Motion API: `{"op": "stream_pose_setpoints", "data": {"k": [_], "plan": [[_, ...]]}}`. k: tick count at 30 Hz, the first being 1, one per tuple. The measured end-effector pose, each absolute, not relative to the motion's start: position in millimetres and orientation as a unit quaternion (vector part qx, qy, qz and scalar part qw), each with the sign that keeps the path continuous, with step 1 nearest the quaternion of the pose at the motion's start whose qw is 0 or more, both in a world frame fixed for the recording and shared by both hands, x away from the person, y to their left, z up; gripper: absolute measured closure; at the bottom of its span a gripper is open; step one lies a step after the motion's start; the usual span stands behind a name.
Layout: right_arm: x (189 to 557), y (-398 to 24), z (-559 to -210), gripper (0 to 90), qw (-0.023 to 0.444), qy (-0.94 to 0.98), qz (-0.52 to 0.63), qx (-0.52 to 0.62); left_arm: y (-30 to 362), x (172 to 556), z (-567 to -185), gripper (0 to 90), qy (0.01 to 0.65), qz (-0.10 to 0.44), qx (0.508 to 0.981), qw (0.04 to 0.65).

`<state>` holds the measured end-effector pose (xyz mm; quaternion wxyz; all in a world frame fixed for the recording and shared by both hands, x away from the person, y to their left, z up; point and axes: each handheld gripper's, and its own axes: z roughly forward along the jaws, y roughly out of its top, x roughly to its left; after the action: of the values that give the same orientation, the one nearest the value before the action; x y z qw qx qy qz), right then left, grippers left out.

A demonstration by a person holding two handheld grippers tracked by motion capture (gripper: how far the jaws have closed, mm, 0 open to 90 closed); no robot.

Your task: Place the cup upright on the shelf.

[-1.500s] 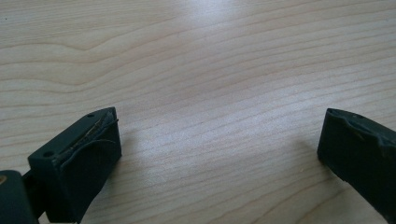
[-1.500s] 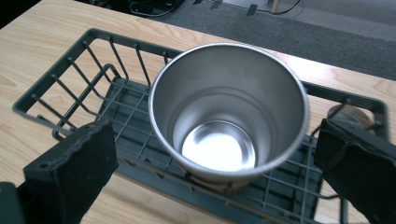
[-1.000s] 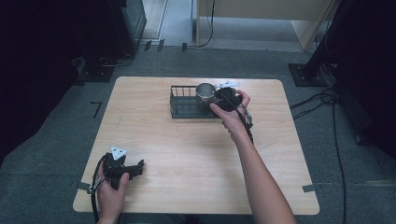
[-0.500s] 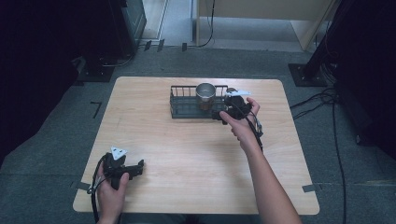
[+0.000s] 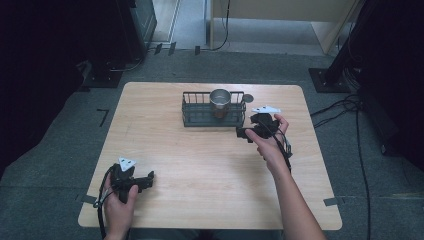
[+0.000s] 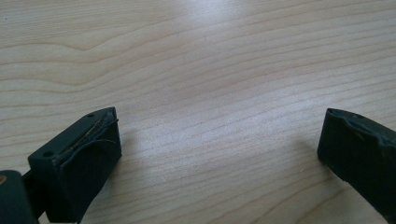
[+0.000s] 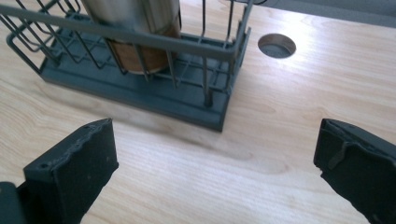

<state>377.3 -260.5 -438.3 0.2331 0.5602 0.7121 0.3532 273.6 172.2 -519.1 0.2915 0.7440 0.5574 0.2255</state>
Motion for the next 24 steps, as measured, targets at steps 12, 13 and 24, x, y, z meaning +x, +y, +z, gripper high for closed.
{"op": "stream_pose_setpoints", "data": {"k": [12,13,24], "plan": [[352,-284,-446,0.0,0.237,0.703,0.359,0.566,172,274,-519,0.0,0.557,0.226,0.744,0.292],[350,-286,-446,0.0,0.238,0.701,0.359,0.568,172,274,-519,0.0,0.557,0.226,0.744,0.292],[325,-313,-455,0.0,0.247,0.689,0.359,0.580,172,274,-519,0.0,0.556,0.226,0.745,0.290]]}}
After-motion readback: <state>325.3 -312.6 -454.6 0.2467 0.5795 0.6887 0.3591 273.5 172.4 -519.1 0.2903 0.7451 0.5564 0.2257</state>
